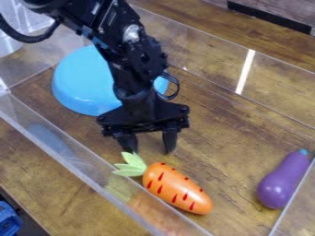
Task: Move the carrot to the right side
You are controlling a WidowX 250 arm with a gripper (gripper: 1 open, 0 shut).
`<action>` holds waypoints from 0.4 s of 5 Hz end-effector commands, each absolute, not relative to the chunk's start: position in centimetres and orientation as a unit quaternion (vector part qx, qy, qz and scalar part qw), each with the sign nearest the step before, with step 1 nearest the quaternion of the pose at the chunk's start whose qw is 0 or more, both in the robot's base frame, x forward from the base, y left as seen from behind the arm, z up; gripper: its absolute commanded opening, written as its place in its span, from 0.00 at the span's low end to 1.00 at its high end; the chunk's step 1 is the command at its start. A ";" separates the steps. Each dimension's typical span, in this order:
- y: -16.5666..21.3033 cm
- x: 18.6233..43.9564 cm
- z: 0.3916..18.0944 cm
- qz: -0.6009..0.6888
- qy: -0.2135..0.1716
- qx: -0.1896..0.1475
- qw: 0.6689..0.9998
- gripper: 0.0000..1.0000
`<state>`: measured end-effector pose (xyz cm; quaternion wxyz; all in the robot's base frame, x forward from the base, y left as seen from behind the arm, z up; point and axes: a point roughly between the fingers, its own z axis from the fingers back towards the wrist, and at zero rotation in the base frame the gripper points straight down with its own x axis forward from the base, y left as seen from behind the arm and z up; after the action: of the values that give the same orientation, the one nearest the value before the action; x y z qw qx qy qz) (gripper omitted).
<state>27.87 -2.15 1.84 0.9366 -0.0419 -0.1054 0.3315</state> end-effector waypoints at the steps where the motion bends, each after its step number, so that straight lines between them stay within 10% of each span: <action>1: -0.9 27.0 1.9 0.396 -0.106 -0.028 0.912 0.00; 2: -0.7 26.8 2.0 0.447 -0.103 -0.022 0.888 1.00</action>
<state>27.03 -1.12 1.82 0.8951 -0.0243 -0.1017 0.4335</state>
